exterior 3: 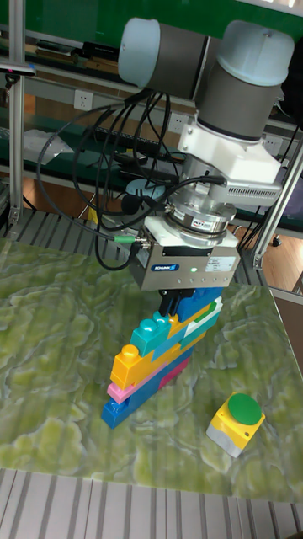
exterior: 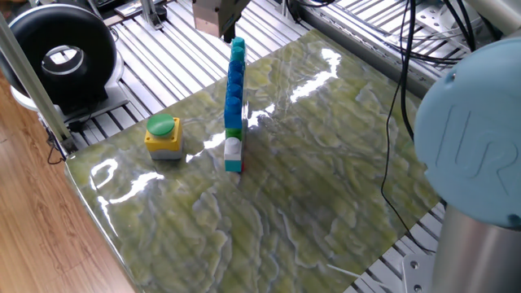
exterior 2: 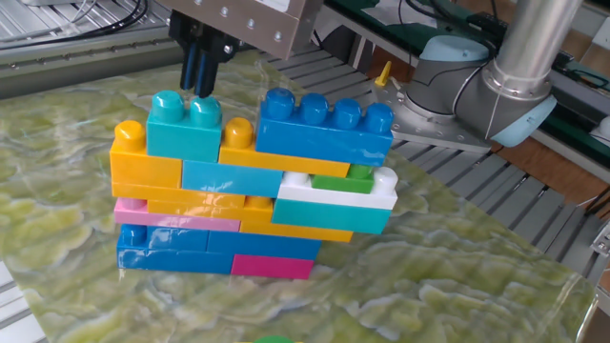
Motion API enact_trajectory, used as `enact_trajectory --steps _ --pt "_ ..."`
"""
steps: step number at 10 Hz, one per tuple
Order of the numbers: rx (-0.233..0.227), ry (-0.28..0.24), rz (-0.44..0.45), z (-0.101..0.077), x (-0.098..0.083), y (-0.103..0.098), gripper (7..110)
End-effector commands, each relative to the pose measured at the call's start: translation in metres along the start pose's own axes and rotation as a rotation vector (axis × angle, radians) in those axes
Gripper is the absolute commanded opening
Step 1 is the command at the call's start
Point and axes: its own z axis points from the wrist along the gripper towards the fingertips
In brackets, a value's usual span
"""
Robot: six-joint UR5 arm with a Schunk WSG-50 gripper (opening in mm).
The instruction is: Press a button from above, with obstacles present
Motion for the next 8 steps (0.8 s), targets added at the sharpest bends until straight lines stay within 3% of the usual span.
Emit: enact_trajectory --steps 1,3,5,6,8 --pt "0.004 -0.006 0.015 -0.001 0.000 -0.003 7" --pt "0.013 -0.006 0.010 -0.001 -0.001 -0.004 7" --pt "-0.029 0.023 -0.012 -0.003 0.000 0.007 7" --pt "-0.025 0.031 0.021 -0.003 0.002 0.007 7" --pt "-0.071 0.010 0.134 -0.004 -0.004 0.018 7"
